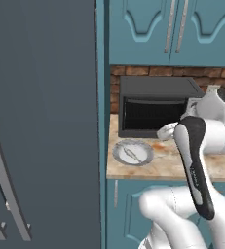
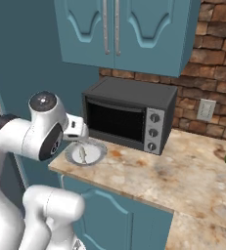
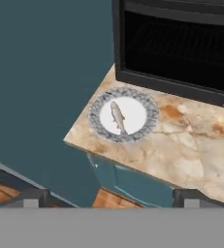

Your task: Take the fish from the oven and place it on the plate on the counter.

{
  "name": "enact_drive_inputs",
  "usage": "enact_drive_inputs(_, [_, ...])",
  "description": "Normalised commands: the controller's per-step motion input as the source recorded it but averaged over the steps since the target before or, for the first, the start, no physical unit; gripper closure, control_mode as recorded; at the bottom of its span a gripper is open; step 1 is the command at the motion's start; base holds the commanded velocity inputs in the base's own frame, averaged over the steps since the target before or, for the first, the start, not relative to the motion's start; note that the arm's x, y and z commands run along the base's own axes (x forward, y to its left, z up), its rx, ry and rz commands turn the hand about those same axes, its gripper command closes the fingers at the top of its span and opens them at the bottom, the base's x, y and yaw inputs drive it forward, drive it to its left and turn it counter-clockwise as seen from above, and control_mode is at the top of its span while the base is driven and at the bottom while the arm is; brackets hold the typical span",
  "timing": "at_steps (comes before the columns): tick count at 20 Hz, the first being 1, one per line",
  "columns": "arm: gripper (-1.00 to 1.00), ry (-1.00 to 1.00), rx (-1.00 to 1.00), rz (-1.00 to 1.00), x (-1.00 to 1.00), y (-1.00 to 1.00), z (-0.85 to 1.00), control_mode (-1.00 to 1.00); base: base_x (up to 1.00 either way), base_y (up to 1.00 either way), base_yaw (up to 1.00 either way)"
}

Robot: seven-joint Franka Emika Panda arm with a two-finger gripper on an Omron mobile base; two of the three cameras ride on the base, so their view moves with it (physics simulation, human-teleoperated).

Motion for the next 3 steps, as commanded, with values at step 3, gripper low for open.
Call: enact_drive_inputs(3, [-1.0, -0.05, 0.0, -0.12, -1.0, 0.0, 0.81, -1.0, 0.0, 0.0, 0.0])
